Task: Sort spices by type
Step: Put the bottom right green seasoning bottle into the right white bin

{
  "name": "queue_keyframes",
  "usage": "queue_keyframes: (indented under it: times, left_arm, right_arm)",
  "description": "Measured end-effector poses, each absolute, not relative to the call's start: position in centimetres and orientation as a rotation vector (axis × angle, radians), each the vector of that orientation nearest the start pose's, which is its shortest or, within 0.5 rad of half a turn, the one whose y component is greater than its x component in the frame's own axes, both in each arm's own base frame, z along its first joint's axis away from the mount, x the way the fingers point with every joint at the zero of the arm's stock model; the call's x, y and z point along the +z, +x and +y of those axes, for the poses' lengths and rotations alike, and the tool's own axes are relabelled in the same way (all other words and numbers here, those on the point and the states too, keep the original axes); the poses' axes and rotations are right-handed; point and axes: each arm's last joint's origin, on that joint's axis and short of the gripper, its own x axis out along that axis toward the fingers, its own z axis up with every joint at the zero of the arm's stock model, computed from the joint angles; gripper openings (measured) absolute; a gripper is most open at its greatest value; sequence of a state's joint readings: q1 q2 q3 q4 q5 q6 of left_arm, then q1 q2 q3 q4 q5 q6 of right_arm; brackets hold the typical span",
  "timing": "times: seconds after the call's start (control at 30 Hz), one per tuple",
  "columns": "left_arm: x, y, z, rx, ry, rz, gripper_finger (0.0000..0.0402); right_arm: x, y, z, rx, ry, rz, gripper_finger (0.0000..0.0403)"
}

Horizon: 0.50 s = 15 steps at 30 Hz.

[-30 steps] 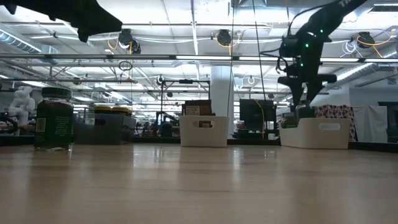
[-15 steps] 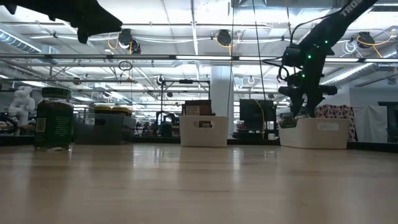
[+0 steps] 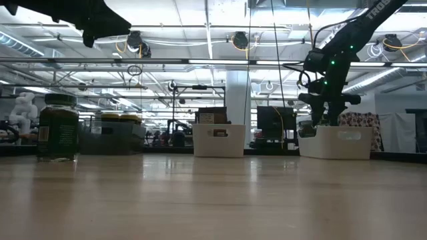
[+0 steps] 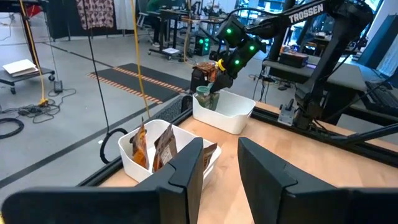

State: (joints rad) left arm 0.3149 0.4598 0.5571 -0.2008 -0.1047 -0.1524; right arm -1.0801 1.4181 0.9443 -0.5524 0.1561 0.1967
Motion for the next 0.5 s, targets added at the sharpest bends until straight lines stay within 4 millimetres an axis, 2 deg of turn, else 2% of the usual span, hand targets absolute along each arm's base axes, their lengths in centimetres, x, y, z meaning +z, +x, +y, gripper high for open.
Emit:
queue_keyframes:
  times: [0.17, 0.5]
  left_arm:
    - [29.42, 11.07, 3.92, 0.426, -0.161, 0.072, 0.0105]
    - [29.42, 11.07, 3.91, 0.422, -0.161, 0.072, 0.0105]
  right_arm:
    - [22.32, 12.55, -24.41, -1.220, 0.649, 0.877, 0.0203]
    - [22.27, 12.51, -24.34, -1.219, 0.653, 0.887, 0.0250]
